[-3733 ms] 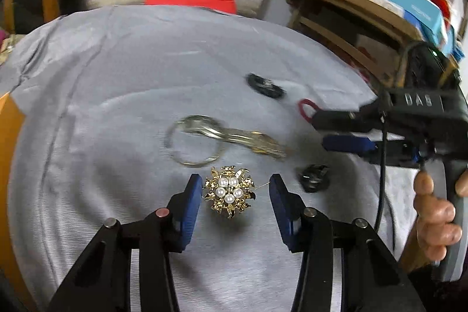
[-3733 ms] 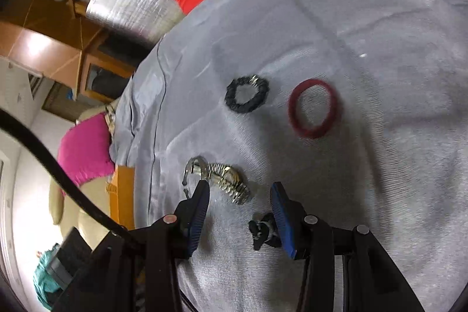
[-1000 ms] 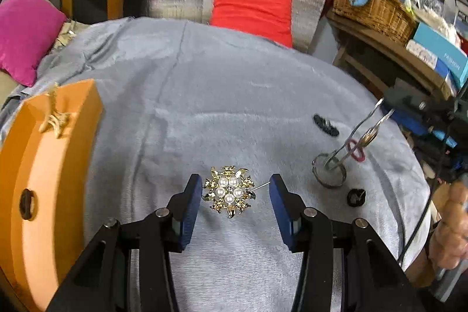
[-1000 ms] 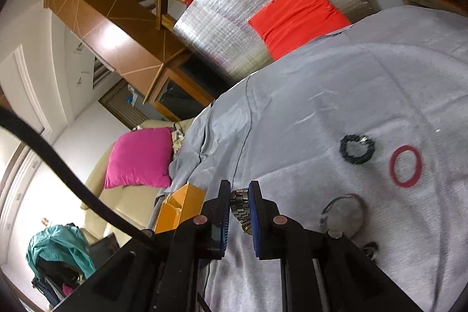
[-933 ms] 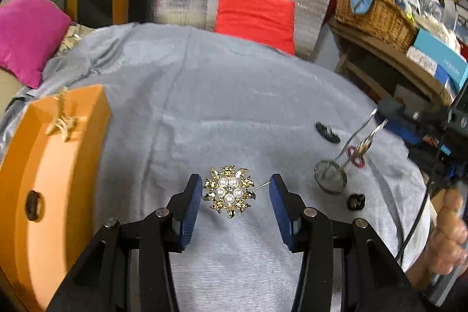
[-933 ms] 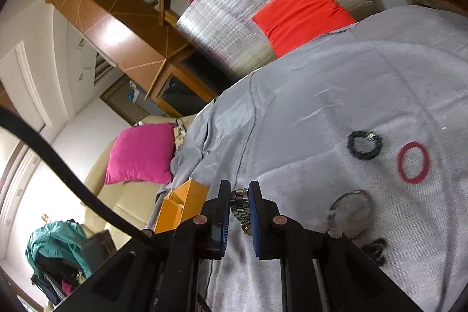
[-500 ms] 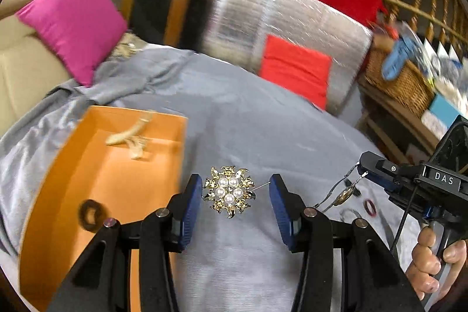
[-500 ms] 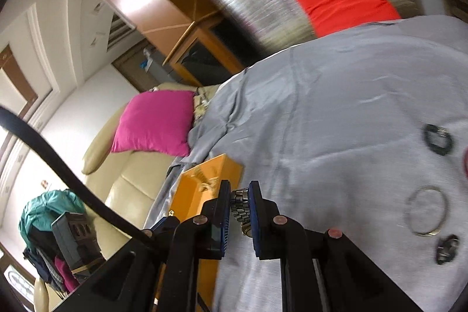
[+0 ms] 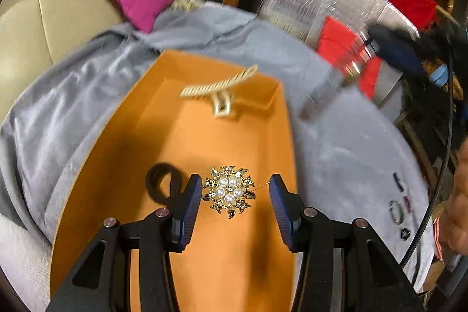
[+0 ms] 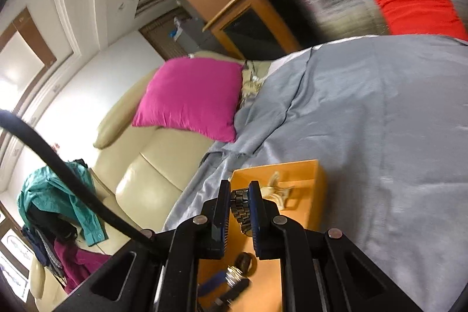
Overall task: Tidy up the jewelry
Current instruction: 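Carry the brooch in the left tool over the orange box while the right holds the watch, then open the left tool to drop the brooch into the box while the right drops the watch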
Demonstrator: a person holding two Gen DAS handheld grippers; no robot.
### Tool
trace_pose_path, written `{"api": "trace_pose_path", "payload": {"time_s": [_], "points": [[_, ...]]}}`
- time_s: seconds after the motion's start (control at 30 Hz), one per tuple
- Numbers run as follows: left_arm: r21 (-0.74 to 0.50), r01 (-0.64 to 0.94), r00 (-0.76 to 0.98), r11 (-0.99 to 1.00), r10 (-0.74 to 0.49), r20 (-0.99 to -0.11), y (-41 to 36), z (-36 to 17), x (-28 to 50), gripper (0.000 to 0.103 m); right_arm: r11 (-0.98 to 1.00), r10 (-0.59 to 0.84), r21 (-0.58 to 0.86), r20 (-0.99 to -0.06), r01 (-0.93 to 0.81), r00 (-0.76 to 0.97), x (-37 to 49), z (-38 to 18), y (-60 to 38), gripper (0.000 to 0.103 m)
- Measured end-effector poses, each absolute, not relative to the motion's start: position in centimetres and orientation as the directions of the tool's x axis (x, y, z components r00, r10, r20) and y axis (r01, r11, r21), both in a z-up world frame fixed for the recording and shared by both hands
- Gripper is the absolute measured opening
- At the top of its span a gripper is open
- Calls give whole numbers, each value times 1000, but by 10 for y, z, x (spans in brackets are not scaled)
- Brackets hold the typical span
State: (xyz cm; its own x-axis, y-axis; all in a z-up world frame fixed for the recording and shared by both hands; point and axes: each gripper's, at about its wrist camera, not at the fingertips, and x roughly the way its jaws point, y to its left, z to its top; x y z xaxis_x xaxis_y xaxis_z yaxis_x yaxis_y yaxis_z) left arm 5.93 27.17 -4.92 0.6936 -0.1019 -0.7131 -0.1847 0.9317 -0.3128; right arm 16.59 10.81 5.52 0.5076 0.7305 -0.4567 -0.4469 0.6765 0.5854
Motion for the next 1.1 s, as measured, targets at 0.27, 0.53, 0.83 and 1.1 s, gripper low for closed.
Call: {"api": "trace_pose_path", "payload": {"time_s": [0.27, 0.53, 0.83, 1.1], "points": [[-297, -255, 616, 920, -82, -783, 268, -75, 74, 49, 696, 718, 576, -573, -429, 395, 212, 3, 178, 14], [-266, -338, 554, 903, -38, -832, 271, -91, 88, 49, 710, 702, 575, -624, -407, 342, 224, -33, 188, 14], [-257, -368, 515, 893, -35, -856, 273, -93, 92, 50, 757, 649, 547, -690, -358, 320, 223, -41, 175, 23], [-240, -389, 586, 889, 38, -810, 274, -70, 80, 57, 752, 659, 554, -641, -358, 393, 200, -16, 125, 23]]}}
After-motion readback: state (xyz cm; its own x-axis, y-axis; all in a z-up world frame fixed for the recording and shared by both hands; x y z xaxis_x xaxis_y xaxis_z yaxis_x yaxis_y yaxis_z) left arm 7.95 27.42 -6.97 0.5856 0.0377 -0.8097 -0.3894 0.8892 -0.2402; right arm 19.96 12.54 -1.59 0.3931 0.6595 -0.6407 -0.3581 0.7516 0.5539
